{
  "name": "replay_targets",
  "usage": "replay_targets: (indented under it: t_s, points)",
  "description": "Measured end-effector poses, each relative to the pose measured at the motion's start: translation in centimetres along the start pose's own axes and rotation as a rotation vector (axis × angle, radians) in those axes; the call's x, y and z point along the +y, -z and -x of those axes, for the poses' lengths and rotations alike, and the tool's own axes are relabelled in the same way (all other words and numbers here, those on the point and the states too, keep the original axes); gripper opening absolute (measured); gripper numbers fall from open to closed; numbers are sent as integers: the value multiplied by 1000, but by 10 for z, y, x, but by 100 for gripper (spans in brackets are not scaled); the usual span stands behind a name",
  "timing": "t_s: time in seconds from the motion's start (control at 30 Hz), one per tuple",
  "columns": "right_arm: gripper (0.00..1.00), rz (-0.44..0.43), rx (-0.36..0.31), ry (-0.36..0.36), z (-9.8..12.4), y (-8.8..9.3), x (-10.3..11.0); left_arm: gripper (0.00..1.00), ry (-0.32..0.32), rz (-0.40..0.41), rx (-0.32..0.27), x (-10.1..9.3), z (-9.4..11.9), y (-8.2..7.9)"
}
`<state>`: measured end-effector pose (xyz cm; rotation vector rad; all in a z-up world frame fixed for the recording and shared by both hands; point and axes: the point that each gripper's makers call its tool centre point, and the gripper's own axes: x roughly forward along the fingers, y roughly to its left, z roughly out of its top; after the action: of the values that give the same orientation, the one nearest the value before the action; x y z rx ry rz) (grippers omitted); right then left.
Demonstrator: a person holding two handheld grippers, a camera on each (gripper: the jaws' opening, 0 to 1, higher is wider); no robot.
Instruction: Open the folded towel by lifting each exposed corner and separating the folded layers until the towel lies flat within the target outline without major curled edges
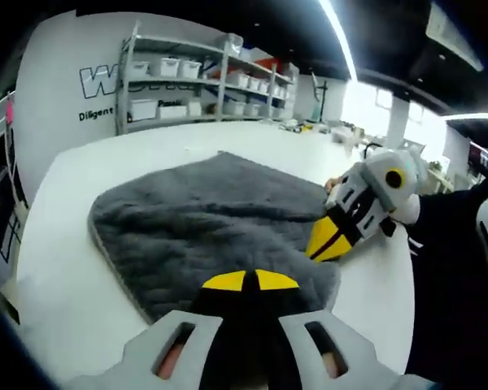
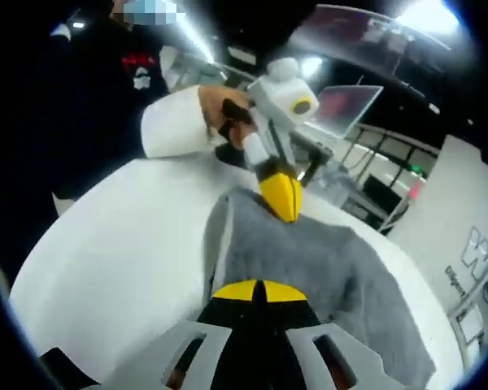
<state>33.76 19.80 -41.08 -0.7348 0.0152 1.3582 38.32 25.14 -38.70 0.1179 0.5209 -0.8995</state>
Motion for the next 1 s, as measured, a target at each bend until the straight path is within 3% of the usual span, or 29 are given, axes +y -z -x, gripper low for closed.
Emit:
replay_targets:
  t_s: [0.2, 0.5, 1.0]
  points:
    - [0, 32, -13, 12, 3, -2, -6, 2, -39, -20, 98, 4, -11, 16]
    - [0, -29, -85, 61, 8, -16, -21, 1, -67, 9, 134, 5, -11, 21]
    - [0, -9, 6, 40, -19, -15, 6, 1, -117, 35, 187, 4, 2, 31]
